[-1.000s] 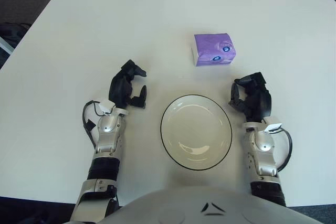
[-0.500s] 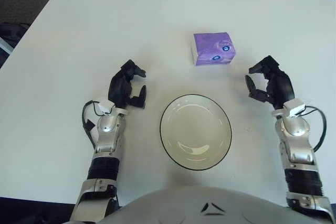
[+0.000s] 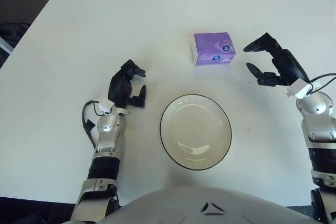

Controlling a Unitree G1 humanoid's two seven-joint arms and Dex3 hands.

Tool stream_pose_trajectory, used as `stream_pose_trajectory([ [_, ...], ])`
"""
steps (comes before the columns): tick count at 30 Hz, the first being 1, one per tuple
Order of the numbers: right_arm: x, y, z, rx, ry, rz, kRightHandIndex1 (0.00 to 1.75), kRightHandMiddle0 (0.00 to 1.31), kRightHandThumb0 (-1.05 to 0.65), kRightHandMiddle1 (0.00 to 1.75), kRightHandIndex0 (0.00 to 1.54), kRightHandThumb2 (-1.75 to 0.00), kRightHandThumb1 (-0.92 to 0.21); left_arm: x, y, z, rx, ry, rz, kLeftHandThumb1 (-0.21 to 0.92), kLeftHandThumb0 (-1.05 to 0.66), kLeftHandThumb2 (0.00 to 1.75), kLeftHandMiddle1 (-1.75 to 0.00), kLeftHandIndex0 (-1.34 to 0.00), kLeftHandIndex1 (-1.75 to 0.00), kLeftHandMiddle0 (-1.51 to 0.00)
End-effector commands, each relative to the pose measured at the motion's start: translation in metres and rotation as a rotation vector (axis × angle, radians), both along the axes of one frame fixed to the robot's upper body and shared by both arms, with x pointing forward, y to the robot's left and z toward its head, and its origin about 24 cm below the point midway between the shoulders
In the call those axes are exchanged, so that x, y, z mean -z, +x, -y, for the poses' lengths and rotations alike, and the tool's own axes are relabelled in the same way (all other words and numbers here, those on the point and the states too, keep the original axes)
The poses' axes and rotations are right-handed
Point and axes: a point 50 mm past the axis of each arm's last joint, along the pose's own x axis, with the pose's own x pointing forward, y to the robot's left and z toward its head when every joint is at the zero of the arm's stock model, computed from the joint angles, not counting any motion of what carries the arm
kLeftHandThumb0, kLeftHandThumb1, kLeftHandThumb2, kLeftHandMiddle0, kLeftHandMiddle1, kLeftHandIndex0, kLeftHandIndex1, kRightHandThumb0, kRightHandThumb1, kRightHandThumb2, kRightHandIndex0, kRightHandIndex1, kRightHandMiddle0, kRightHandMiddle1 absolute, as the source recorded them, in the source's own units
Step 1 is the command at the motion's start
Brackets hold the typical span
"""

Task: Put the tissue paper into the plate.

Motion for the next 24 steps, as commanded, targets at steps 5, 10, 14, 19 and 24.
stream_pose_trajectory([
  [5,-0.005,0.004,0.001,-0.034,-0.167,0.006,0.20,0.00,-0.96,0.46,0.00,-0.59,-0.87,0.035,-0.018,0.002,-0.018,-0.024,-0.175,-0.07,-0.01,1.74,-1.75,-0.71,-1.70,-0.88],
  [10,-0.020,0.011,-0.003,-0.044,-0.241,0.006,0.03,0.00,-1.03,0.09,0.00,-0.55,-0.82,0.036,-0.018,0.002,-0.019,-0.024,-0.180,-0.06,-0.01,1.74,-1.75,-0.70,-1.70,-0.89],
  [14,-0.036,0.020,-0.012,-0.058,-0.317,0.002,0.01,0.00,-1.04,0.02,0.00,-0.52,-0.77,0.036,-0.018,0.003,-0.021,-0.030,-0.184,-0.05,-0.01,1.73,-1.75,-0.68,-1.71,-0.88],
  [19,-0.039,0.028,-0.015,-0.065,-0.362,-0.020,0.00,0.00,-1.05,0.00,0.00,-0.49,-0.72,0.035,-0.018,0.004,-0.015,-0.033,-0.178,-0.04,-0.01,1.72,-1.75,-0.67,-1.71,-0.87],
  [24,-0.035,0.047,-0.018,-0.080,-0.426,-0.050,0.00,0.00,-1.05,0.00,0.00,-0.48,-0.69,0.034,-0.019,0.005,0.001,-0.029,-0.153,-0.04,-0.01,1.72,-1.75,-0.67,-1.71,-0.87],
])
